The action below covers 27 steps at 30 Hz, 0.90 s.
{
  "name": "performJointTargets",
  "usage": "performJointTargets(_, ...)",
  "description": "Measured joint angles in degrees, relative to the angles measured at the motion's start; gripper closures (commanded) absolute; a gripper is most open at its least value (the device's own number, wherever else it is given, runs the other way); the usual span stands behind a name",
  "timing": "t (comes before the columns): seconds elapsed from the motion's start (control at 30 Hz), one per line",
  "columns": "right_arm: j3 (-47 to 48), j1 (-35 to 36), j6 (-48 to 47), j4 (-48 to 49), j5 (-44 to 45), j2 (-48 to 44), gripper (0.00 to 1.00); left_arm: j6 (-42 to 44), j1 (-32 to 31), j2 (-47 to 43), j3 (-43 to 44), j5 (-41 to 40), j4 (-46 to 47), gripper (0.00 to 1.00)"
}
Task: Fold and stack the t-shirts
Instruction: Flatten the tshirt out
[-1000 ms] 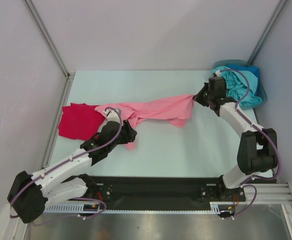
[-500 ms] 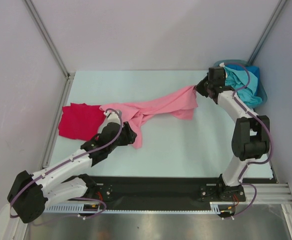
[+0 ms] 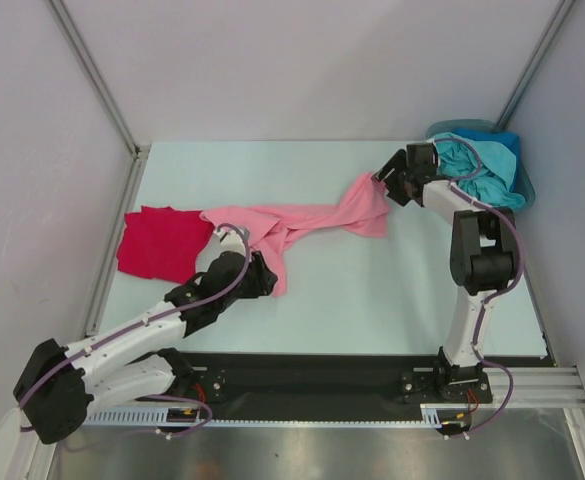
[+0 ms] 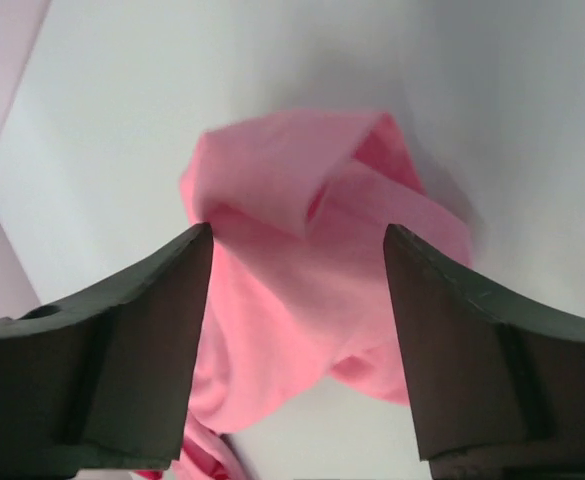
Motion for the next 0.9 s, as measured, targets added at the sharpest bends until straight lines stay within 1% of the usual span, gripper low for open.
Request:
performJointTargets(0.03,-1.6,0.1,-0.1,1.0,0.2,-0.7,0.23,0.0,-0.1,0.0,-0.2,0.0,0.0,0.46)
performJointTargets(0.13,-6.3,0.4,-0.3,2.2,1.5,-3.9,0.23,-0.4,-0.6,0.0,-0.5,0.0,0.0,0.46)
performJointTargets(0.23,-11.1,0.9,-0.5,3.2,3.5,-9.8,0.23,-0.6,-1.3,0.0,-0.5,0.0,0.0,0.46)
performJointTargets(0.47,-18.0,2.5,-1.6,7.2,6.7,-21.8,0.25,-0.9,-3.3,0.5,-0.5,-0.6,0.1,0.46)
performJointTargets(0.67,-26.9,1.8,-1.7,11.0,6.6,-23.0,0.27,-1.0,-3.8,0.1,-0.5,-1.3,0.0,0.46)
performJointTargets(0.9,-33.7,-2.3,-1.0,16.1,3.2,-20.2,0.30,-1.4,-4.0,-0.5,-0.5,-1.5,0.0,0.46)
